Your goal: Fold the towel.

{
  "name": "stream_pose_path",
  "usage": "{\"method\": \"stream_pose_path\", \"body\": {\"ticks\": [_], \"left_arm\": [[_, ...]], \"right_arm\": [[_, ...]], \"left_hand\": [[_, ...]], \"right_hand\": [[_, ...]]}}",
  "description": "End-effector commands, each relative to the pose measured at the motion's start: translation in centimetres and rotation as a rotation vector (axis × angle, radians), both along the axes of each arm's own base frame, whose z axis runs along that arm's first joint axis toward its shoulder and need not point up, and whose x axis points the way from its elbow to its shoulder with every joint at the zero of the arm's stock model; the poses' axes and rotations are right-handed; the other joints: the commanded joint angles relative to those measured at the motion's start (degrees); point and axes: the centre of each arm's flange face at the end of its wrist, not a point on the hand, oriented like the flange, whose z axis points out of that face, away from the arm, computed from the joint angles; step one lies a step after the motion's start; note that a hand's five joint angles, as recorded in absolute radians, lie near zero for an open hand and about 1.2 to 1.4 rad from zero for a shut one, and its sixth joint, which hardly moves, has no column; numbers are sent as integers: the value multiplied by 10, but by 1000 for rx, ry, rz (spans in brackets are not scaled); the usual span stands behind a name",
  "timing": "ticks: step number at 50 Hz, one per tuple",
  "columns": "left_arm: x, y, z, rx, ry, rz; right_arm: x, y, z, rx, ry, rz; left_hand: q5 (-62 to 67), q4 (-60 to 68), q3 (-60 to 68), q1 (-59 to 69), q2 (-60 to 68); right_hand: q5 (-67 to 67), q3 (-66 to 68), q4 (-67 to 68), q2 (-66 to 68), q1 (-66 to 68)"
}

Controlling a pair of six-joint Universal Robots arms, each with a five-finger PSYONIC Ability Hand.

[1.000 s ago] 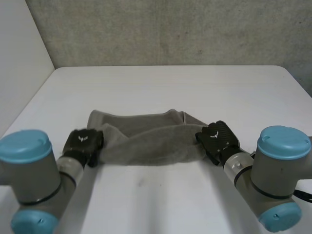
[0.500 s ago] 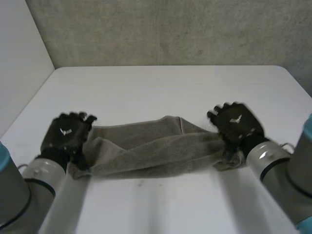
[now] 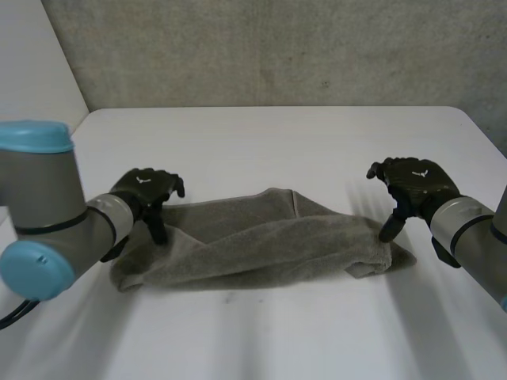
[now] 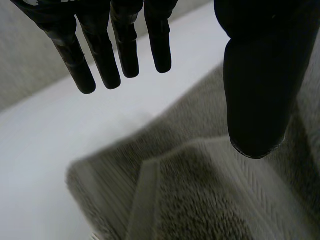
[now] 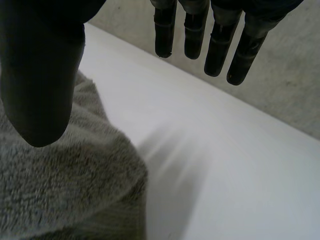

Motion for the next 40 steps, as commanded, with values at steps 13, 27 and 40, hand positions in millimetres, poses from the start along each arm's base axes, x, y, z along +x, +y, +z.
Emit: {"method": "stream_pose_path", "body": {"ticks": [13,27,40], "left_arm": [[-5,-20,-46,73,-139,-50],[-3,-16,-47,79,-161,-49],[-2,-1,-7,-31,-111,-49]], "right_arm": [[-2,-5,-29,69,25,-4],[-3,-4,-33,72,47,1],[-2,-6,-32,68,45,3]], "left_hand": [[77,78,77,78,77],[421,423,422,422,422],[541,542,541,542,542]], "right_hand": [[9,-14,-14,-25,-19],[5,-17,-17,-28,-22],[-17,-39,-39,-50,-44]]}}
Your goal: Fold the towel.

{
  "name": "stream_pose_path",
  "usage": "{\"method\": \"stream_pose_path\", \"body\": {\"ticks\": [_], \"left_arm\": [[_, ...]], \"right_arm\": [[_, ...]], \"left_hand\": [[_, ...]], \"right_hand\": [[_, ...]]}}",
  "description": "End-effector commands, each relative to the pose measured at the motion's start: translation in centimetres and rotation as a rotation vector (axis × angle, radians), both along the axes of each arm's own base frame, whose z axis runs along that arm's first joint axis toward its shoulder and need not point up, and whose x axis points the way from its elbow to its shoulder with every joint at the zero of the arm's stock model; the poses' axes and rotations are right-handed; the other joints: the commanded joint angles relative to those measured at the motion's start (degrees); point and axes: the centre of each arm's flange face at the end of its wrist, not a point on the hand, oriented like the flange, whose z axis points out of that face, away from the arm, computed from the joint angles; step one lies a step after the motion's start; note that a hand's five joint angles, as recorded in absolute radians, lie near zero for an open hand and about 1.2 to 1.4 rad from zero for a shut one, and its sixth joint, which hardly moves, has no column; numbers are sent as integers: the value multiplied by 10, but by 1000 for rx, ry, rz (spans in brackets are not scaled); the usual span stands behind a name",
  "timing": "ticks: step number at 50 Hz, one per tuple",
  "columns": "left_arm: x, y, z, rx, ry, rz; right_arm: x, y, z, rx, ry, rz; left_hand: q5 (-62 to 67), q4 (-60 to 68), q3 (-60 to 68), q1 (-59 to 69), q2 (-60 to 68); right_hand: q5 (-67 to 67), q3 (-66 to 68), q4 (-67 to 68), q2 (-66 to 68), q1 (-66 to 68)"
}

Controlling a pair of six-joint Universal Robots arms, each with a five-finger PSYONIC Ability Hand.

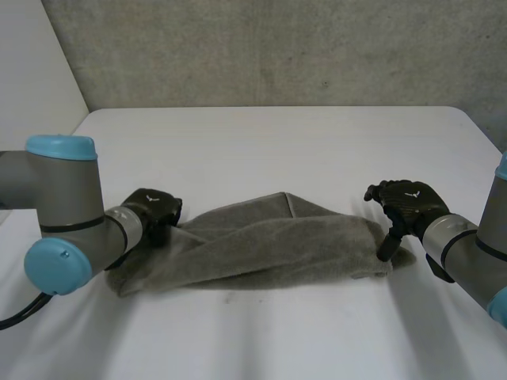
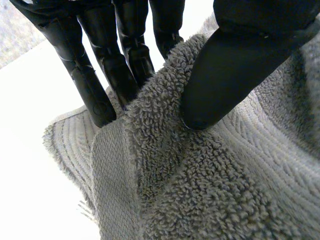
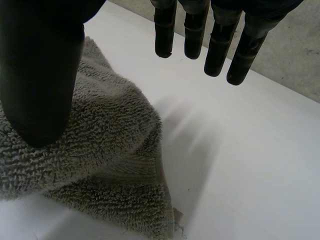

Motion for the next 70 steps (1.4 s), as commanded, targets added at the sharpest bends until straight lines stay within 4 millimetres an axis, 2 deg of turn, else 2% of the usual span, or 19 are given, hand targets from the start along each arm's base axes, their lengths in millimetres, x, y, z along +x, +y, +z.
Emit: {"method": "stream_pose_path", "body": {"ticks": [1,7,16,18,20,21,23,30,39,52,60,70], "left_arm": [[-1,9,31,-103,46,-6],[0,15,51,-203,78,-19],[1,19,39,-172,62,-21],[1,19,33,-158,57,-21],[2,18,25,-136,50,-19],[2,18,25,-136,50,-19],[3,19,24,-129,46,-15],[4,21,24,-129,45,-13],[7,27,37,-155,62,-8],[12,45,32,-147,59,-13],[13,39,25,-160,58,-8],[8,19,9,-212,74,-2]], "right_arm": [[1,-1,2,-4,-3,2],[1,-3,10,-20,-7,1],[1,0,10,-19,-7,2],[1,2,9,-11,-5,4],[1,2,7,-7,-4,4],[1,3,7,-6,-2,4],[1,3,7,-7,-3,4],[1,4,5,-2,-1,6],[1,7,0,14,7,13],[1,9,-4,13,42,28],[2,11,-7,23,46,35],[2,11,-8,26,46,36]], "left_hand": [[122,108,111,128,109],[122,108,111,128,109],[112,98,101,118,99],[62,47,50,68,48],[-76,-90,-87,-69,-89],[-76,-91,-88,-70,-90],[-202,-216,-213,-196,-215],[-209,-224,-220,-203,-222],[-206,-220,-217,-200,-219],[-194,-208,-205,-188,-207],[-189,-203,-200,-183,-202],[-194,-208,-205,-188,-207]], "right_hand": [[-15,-39,-39,-50,-44],[-45,-69,-69,-80,-75],[-45,-69,-69,-80,-75],[-45,-69,-69,-80,-75],[-45,-69,-69,-80,-75],[-45,-69,-69,-80,-75],[-45,-69,-69,-80,-75],[-45,-69,-69,-80,-75],[-45,-69,-69,-80,-75],[-47,-71,-71,-82,-76],[-47,-71,-71,-82,-76],[-47,-71,-71,-82,-76]]}}
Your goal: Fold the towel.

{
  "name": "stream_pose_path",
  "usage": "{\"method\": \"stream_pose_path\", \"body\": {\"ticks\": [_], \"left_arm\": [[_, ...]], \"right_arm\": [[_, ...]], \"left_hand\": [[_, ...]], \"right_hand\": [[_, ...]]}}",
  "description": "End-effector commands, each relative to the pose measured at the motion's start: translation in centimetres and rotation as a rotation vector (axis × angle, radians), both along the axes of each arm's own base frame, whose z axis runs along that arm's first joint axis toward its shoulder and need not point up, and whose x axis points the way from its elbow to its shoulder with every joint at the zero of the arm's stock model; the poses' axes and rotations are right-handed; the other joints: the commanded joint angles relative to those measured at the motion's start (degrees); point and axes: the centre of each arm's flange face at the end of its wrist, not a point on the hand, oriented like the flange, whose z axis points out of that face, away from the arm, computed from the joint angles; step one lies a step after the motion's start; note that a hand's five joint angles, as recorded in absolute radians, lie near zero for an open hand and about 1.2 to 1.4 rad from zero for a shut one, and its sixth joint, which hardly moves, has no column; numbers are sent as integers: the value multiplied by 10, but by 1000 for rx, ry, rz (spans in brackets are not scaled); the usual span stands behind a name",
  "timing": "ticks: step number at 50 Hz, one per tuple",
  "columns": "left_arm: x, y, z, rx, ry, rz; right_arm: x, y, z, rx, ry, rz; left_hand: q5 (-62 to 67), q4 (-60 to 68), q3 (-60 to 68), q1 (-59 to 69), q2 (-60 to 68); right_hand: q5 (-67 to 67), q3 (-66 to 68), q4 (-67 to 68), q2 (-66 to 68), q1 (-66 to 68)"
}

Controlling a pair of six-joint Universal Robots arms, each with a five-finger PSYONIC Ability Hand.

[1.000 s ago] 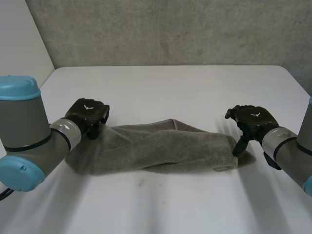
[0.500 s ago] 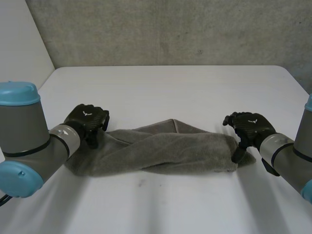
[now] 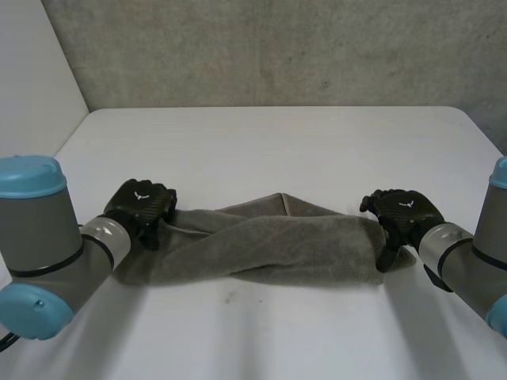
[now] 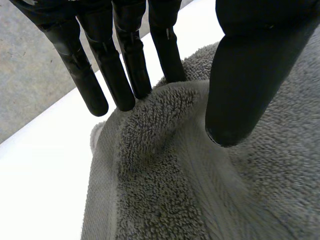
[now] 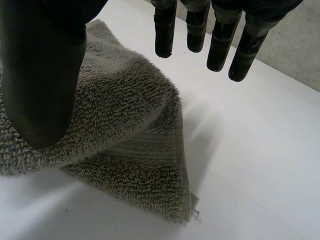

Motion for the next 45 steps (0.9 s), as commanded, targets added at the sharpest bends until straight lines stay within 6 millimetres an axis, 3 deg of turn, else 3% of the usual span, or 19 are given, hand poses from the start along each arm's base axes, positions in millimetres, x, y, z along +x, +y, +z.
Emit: {"method": "stream_pose_path", "body": {"ticks": [1,7,9,13,18,21,23,24,26,27,29,34,36,45], "left_arm": [[-3,-13,-8,-42,13,3],[-6,-21,-15,-54,16,1],[-6,-21,-18,-45,13,1],[-6,-21,-23,-36,10,1],[-7,-23,-21,-44,13,1],[-7,-22,-8,-74,26,0],[-8,-18,24,-156,55,-3],[-8,-18,25,-157,55,-3],[-8,-11,55,-232,90,-7],[-8,-11,56,-233,90,-7],[-6,-3,77,-288,112,-10],[-2,7,99,-345,135,-10],[2,21,113,-385,147,-13],[11,43,135,-450,185,-10]], "right_arm": [[0,0,-1,3,0,0],[0,1,-5,11,4,1],[0,1,-6,13,4,1],[0,0,-7,13,6,1],[0,-1,-6,3,13,6],[0,-3,0,-10,15,2],[1,-6,6,-28,11,-2],[1,-8,12,-44,1,-7],[1,-9,22,-72,-12,-9],[1,-8,31,-89,-18,-9],[1,-6,38,-98,-21,-9],[0,-3,50,-89,-19,-7],[1,-4,53,-87,-21,-5],[16,-11,83,-33,-144,89]], "left_hand": [[58,58,58,59,57],[70,70,70,71,69],[115,115,115,116,115],[373,373,373,374,372],[374,374,374,375,373],[374,374,374,375,373],[374,374,374,375,373],[374,374,374,375,373],[374,374,374,375,373],[374,374,374,375,373],[374,374,374,375,373],[374,374,374,375,373],[374,374,374,375,373],[374,374,374,375,373]], "right_hand": [[-34,-40,-51,-44,-76],[-34,-40,-51,-44,-76],[-34,-40,-51,-44,-76],[-34,-40,-51,-44,-76],[-34,-40,-51,-44,-76],[-34,-40,-51,-44,-76],[-34,-40,-51,-44,-76],[-34,-40,-51,-44,-76],[-34,-40,-51,-44,-76],[-34,-40,-51,-44,-76],[-35,-42,-52,-46,-78],[-43,-50,-60,-53,-86],[-43,-50,-60,-53,-86],[-43,-50,-60,-53,-86]]}}
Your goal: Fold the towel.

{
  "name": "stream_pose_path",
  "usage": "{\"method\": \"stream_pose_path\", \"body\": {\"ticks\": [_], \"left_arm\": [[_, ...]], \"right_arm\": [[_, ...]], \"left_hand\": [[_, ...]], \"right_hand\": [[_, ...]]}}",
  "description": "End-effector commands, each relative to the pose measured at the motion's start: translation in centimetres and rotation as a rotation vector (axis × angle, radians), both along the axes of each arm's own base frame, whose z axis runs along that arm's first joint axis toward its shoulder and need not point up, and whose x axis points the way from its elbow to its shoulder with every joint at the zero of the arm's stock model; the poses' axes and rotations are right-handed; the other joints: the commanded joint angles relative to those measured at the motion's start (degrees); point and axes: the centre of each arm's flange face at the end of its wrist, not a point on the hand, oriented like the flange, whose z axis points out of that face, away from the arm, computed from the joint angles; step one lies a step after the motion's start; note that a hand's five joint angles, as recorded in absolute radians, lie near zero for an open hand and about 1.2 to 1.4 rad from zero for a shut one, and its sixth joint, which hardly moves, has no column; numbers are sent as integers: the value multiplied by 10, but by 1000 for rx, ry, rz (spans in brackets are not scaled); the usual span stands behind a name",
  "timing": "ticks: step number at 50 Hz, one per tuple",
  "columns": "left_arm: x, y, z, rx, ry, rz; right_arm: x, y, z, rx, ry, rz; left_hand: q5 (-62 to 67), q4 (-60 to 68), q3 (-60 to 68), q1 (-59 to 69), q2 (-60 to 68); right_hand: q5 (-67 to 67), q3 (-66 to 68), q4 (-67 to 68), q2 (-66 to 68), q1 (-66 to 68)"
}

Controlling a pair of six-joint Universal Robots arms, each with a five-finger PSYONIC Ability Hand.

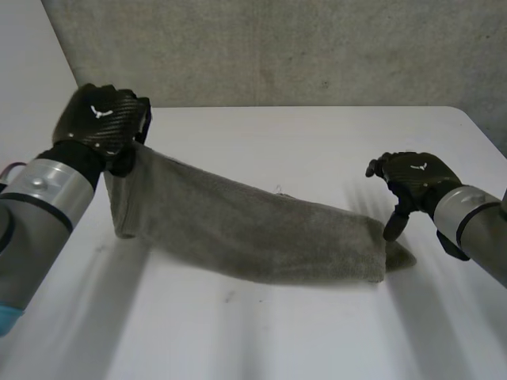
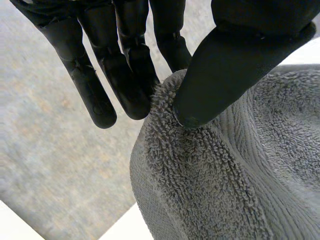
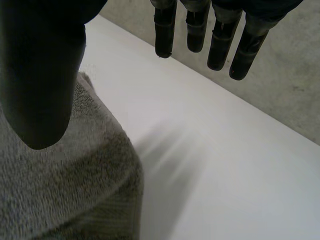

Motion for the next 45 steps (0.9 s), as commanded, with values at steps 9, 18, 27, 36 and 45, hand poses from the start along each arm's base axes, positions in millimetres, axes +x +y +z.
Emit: {"method": "stream_pose_path", "body": {"ticks": [9,18,27,36,45], "left_arm": [[15,41,40,-106,121,-12],[18,42,42,-115,126,-4],[28,27,38,-108,119,47],[36,-13,24,-105,108,86],[16,-85,79,-401,212,51]], "right_arm": [[50,-22,15,207,-230,229],[66,-37,-34,335,-191,238],[65,-31,-53,447,-124,261],[67,-57,-14,235,-101,249],[74,-105,131,-556,-200,91]], "left_hand": [[111,103,103,117,103],[111,103,103,117,103],[111,103,103,117,103],[111,103,103,117,103],[111,103,103,117,103]], "right_hand": [[-28,-32,-41,-42,-75],[10,6,-3,-4,-36],[179,175,166,164,132],[661,657,648,647,614],[661,657,648,647,614]]}}
